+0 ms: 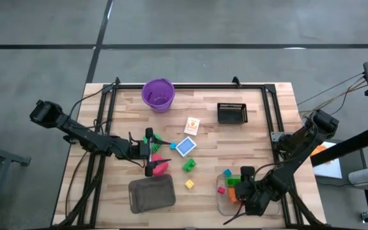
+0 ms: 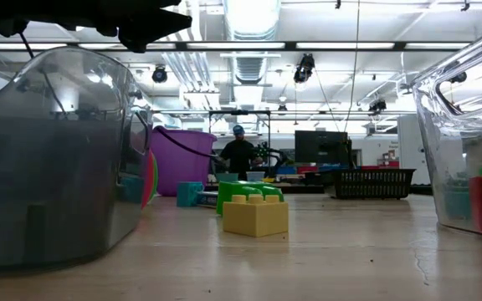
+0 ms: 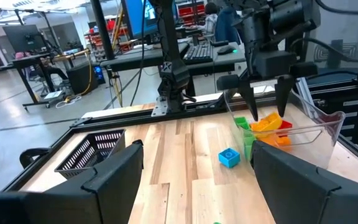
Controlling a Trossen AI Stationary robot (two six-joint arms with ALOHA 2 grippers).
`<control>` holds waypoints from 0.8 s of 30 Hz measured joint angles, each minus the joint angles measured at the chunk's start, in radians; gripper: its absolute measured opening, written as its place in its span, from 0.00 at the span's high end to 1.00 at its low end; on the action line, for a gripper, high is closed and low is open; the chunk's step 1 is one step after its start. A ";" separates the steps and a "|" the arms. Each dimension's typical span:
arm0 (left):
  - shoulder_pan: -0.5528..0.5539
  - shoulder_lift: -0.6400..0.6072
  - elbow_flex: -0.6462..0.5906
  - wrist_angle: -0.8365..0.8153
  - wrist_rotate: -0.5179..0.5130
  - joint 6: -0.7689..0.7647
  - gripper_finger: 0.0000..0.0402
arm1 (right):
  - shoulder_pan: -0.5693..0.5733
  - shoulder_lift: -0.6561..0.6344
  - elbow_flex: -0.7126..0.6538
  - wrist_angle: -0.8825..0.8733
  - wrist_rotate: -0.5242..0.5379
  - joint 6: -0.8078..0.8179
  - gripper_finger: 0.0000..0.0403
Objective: Pick & Place Toys
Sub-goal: Put the small yellow game piece into the transparent bin, then put the right small blue game piece into the transparent bin
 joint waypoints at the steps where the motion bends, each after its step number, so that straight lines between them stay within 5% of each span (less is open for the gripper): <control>1: 0.000 0.000 0.000 0.000 0.000 0.000 0.26 | 0.000 -0.010 0.000 0.000 0.001 0.000 0.39; 6: 0.000 0.000 0.000 0.000 0.000 -0.001 0.26 | 0.020 -0.069 0.000 0.002 0.114 -0.015 0.39; 17: 0.019 0.070 0.027 -0.031 0.000 -0.079 0.26 | 0.142 -0.148 -0.094 0.232 0.776 -0.244 0.38; 24: 0.072 0.251 0.160 -0.116 0.001 -0.117 0.26 | 0.112 -0.150 -0.176 0.337 0.830 -0.298 0.38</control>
